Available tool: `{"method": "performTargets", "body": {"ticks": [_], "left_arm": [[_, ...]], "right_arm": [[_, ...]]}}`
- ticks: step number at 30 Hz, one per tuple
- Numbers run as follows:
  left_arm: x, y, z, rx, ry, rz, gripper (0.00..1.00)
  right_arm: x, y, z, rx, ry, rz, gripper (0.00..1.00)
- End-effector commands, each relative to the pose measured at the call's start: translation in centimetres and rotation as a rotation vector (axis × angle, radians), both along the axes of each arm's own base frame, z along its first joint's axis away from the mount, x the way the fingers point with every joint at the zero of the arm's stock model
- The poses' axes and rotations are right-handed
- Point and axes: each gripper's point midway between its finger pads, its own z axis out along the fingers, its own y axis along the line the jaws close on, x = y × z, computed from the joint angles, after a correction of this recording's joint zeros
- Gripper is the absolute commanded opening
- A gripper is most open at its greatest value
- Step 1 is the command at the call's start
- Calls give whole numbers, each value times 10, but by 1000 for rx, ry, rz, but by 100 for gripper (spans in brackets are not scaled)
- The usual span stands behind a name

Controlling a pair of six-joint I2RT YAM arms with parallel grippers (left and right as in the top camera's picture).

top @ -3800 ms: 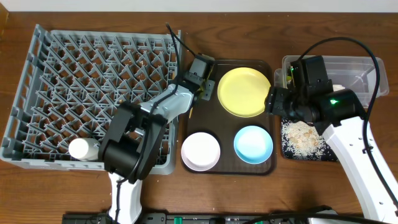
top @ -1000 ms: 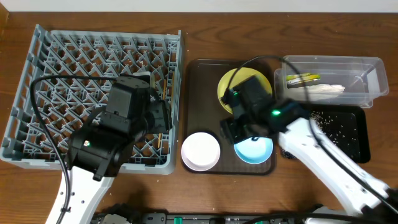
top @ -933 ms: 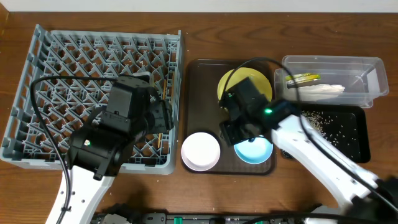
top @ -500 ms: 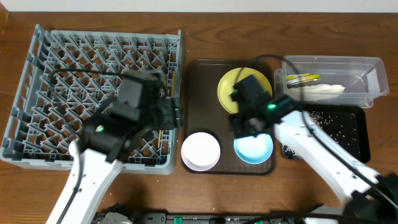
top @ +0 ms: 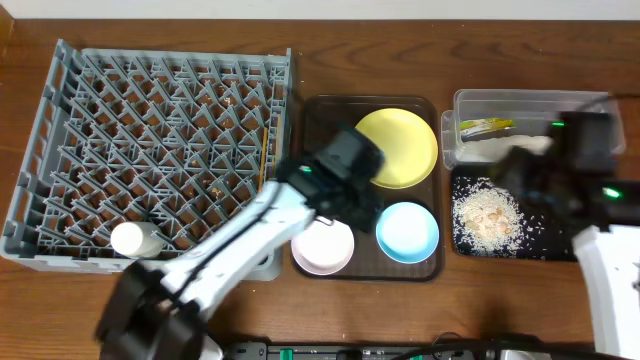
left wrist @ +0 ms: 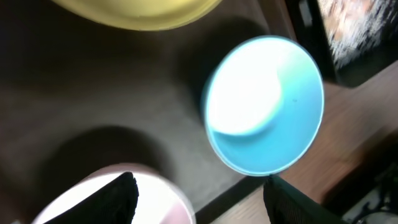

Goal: Sort waste into correct bins and load items into the dishwasher
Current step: 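Reach the left gripper to the light-blue bowl and grasp its rim, then carry the light-blue bowl into the back of the dish rack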

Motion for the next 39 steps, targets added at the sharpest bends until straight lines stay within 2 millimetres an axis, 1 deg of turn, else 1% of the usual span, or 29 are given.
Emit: {"method": "performTargets", "body": {"ticks": [1,2,3,4,5,7,9,14,17,19,21,25,27,28,33,35,36,39], "left_arm": [[-13,-19,-28,32,42,-69,67],[-15,-22,-35,40,50,-80,67],[-17,-25,-41,45,55,-88,67],[-17,-28,-46,48,60,-88,67],[-16,-30,-50,47,61,-88,66],[-12,-34,-55,41,54,-88,62],[-8,-38,-59,31,43,-88,54],[-2,-45,-73,24,36,-89,41],[-3,-45,-82,33,54,-89,36],[-3,-45,-84,35,58,-83,36],[-3,-45,-84,34,57,-83,34],[-3,-45,-84,34,57,-83,15],[-3,-45,-84,34,56,-83,10],[-3,-45,-84,34,56,-83,8],[-3,-46,-82,32,56,-79,7],[0,-46,-76,21,43,-76,8],[3,-45,-69,15,32,-69,7],[19,-36,-37,-4,-25,-28,8]], "right_arm": [[-5,-28,6,18,-24,-108,78],[-7,-32,6,34,-24,-126,81],[-8,-33,6,50,-23,-133,95],[-9,-33,5,62,-19,-136,99],[-9,-33,5,67,-17,-137,99],[-9,-33,5,66,-16,-136,99],[-9,-33,5,66,-17,-137,99],[-9,-33,5,66,-16,-137,99],[-9,-33,5,66,-16,-137,99],[-9,-33,5,66,-16,-137,99],[-9,-33,5,66,-16,-137,99],[-9,-33,5,66,-16,-137,99],[-9,-33,5,66,-16,-137,99],[-9,-33,5,66,-16,-137,99],[-9,-33,5,66,-16,-137,99],[-9,-33,5,66,-16,-137,99],[-9,-33,5,66,-16,-137,99],[-9,-33,5,66,-16,-137,99]]}}
